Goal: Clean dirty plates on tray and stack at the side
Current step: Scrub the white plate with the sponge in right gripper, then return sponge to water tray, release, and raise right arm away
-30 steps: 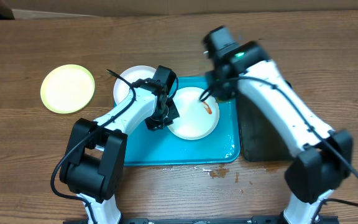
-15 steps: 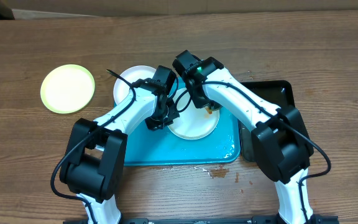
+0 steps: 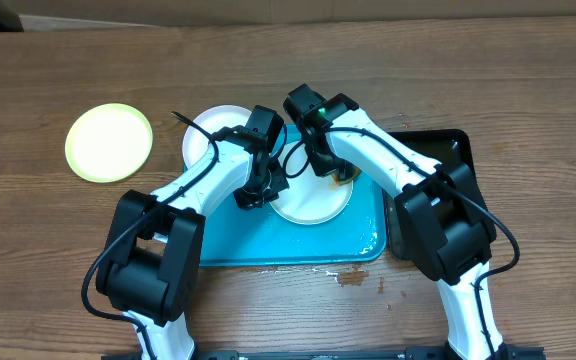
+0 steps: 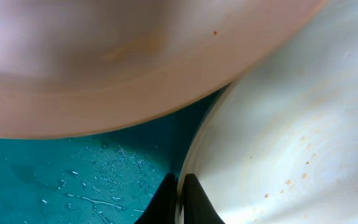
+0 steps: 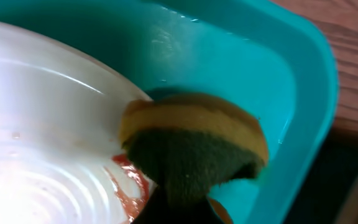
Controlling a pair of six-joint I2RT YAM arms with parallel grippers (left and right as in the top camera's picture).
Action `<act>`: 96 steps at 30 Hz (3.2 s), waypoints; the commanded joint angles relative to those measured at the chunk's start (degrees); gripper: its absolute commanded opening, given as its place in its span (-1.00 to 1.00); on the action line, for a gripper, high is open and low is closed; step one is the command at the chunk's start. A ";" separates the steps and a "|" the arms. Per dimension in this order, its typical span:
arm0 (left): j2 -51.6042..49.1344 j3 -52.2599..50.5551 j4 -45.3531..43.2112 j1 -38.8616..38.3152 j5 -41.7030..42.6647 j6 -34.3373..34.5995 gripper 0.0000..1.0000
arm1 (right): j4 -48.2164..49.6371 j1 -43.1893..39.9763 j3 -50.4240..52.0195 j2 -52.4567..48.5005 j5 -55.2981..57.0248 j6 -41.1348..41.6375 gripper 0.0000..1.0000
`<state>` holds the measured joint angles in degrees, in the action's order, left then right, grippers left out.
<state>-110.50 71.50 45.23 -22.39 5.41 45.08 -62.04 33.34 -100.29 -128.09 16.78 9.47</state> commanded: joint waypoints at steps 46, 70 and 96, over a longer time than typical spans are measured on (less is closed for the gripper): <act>-0.96 -0.09 -0.24 0.26 0.42 0.11 -0.89 | -19.41 -17.97 -15.32 5.84 -33.88 -6.73 -0.92; -0.96 -0.09 0.66 0.22 3.67 -9.16 -0.53 | -11.50 -29.09 9.22 5.90 -15.78 -1.77 -0.78; -1.01 -0.09 -1.22 -5.22 0.39 -9.33 -0.25 | -18.47 -39.15 -11.87 5.97 -19.87 -1.73 0.79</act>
<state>-110.72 71.50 44.47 -27.22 7.46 36.88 -80.53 -2.74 -108.33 -123.59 -2.15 7.46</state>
